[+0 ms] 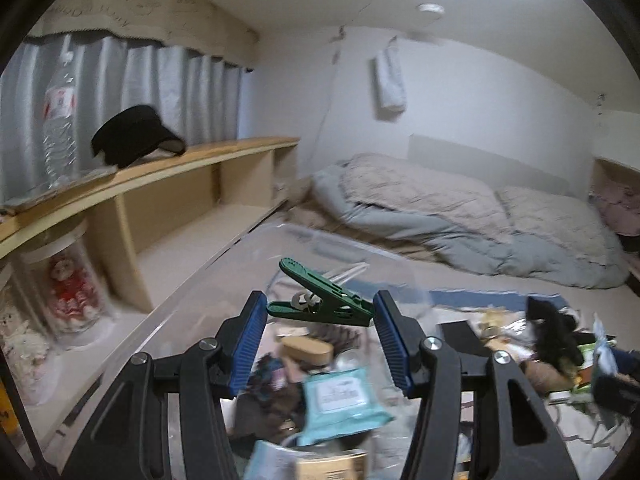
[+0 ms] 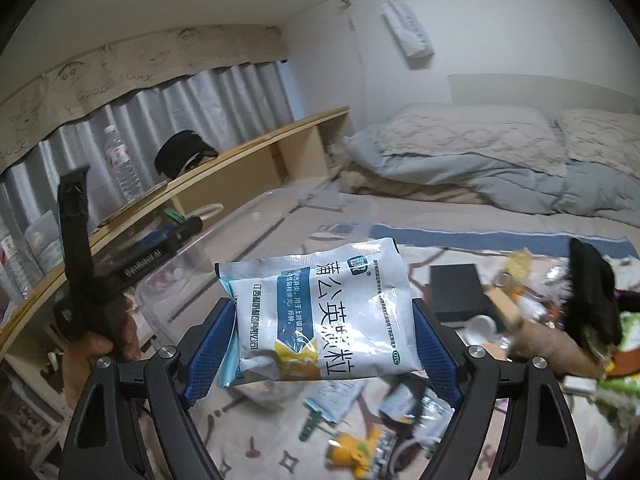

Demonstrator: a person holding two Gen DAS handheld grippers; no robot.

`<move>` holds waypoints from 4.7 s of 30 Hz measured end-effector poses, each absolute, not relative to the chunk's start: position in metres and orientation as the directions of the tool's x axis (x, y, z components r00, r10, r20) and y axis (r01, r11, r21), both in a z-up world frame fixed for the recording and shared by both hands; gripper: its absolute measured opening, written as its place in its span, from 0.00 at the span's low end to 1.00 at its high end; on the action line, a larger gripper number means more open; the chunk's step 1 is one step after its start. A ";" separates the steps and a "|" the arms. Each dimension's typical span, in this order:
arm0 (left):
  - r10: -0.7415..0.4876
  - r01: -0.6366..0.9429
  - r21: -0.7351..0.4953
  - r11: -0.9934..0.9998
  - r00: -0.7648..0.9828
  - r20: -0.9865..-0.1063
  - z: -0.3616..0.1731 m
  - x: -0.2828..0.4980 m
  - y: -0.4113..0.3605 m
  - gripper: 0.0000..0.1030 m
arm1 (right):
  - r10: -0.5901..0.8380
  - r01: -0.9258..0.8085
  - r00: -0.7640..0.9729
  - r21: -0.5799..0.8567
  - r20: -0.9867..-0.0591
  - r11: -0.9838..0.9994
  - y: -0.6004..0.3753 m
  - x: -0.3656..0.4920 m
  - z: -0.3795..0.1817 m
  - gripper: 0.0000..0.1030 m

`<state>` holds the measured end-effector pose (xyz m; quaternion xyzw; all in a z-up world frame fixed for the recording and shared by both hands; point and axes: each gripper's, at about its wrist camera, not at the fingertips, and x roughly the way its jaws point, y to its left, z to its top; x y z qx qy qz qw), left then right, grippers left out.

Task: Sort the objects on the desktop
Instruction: 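Carry the clothespin and sachet with both tools over the clear bin, then open the right tool to drop the sachet while the left tool releases the clothespin into the bin, then raise both tools out of the clear bin and swing back over the bed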

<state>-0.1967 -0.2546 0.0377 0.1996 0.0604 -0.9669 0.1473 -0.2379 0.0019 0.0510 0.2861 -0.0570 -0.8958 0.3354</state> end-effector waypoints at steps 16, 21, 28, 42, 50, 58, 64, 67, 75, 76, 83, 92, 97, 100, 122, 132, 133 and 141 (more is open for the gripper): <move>-0.363 0.465 -0.068 -0.883 -0.767 -0.529 -0.004 -0.196 -0.327 0.53 | -0.629 0.656 -0.525 0.198 -0.573 -0.728 -0.094 -0.275 0.060 0.83; -0.376 0.462 -0.025 -0.886 -0.750 -0.545 -0.009 -0.201 -0.325 0.53 | -0.590 0.666 -0.517 0.142 -0.620 -0.732 -0.124 -0.295 0.058 0.83; -0.365 0.419 0.031 -0.908 -0.751 -0.550 -0.014 -0.205 -0.316 0.53 | -0.508 0.658 -0.499 0.075 -0.702 -0.750 -0.164 -0.335 0.040 0.83; -0.291 0.337 0.019 -0.941 -0.782 -0.551 -0.015 -0.208 -0.310 0.53 | -0.384 0.601 -0.434 0.055 -0.815 -0.797 -0.219 -0.398 0.008 0.83; -0.294 0.334 0.032 -0.942 -0.779 -0.554 -0.016 -0.208 -0.309 0.53 | -0.312 0.584 -0.448 -0.010 -0.838 -0.812 -0.229 -0.408 0.000 0.96; -0.293 0.331 0.033 -0.943 -0.779 -0.555 -0.017 -0.208 -0.309 0.53 | -0.316 0.572 -0.485 -0.022 -0.816 -0.820 -0.222 -0.407 0.005 0.98; -0.296 0.328 0.044 -0.944 -0.777 -0.556 -0.018 -0.209 -0.309 0.53 | -0.328 0.604 -0.457 -0.018 -0.827 -0.797 -0.218 -0.393 -0.003 0.98; -0.293 0.327 0.040 -0.944 -0.778 -0.555 -0.018 -0.208 -0.309 0.53 | -0.337 0.640 -0.441 -0.028 -0.832 -0.768 -0.218 -0.380 -0.007 0.98; -0.311 0.343 0.050 -0.938 -0.771 -0.556 -0.017 -0.209 -0.310 0.54 | -0.347 0.684 -0.447 -0.065 -0.825 -0.726 -0.223 -0.359 -0.006 0.98; -0.318 0.348 0.053 -0.936 -0.770 -0.553 -0.016 -0.208 -0.310 0.62 | -0.345 0.683 -0.450 -0.069 -0.824 -0.727 -0.223 -0.359 -0.006 0.98; -0.327 0.360 0.041 -0.932 -0.787 -0.523 -0.008 -0.199 -0.310 0.87 | -0.342 0.664 -0.469 -0.070 -0.814 -0.744 -0.218 -0.361 -0.001 0.98; -0.321 0.352 0.041 -0.935 -0.792 -0.519 -0.006 -0.199 -0.309 0.87 | -0.453 0.654 -0.540 -0.015 -0.710 -0.757 -0.192 -0.349 0.023 0.98; -0.316 0.346 0.040 -0.938 -0.798 -0.513 -0.004 -0.198 -0.305 0.87 | -0.492 0.660 -0.565 -0.005 -0.662 -0.751 -0.176 -0.342 0.030 0.98; -0.306 0.341 0.028 -0.940 -0.804 -0.509 -0.002 -0.198 -0.303 0.87 | -0.527 0.673 -0.576 0.004 -0.625 -0.740 -0.165 -0.334 0.034 0.98; -0.309 0.327 0.019 -0.945 -0.871 -0.382 0.034 -0.179 -0.265 1.00 | -0.552 0.624 -0.701 -0.014 -0.451 -0.781 -0.059 -0.277 0.051 0.98; -0.254 0.271 -0.005 -0.963 -0.908 -0.332 0.045 -0.166 -0.232 1.00 | -0.505 0.554 -0.756 0.004 -0.416 -0.833 0.000 -0.255 0.054 0.98; -0.249 0.267 -0.009 -0.964 -0.910 -0.330 0.046 -0.165 -0.229 1.00 | -0.497 0.547 -0.760 0.001 -0.418 -0.837 0.004 -0.253 0.053 0.98; -0.220 0.244 -0.054 -0.968 -0.936 -0.275 0.054 -0.151 -0.207 1.00 | -0.428 0.475 -0.816 -0.029 -0.390 -0.879 0.047 -0.234 0.049 0.98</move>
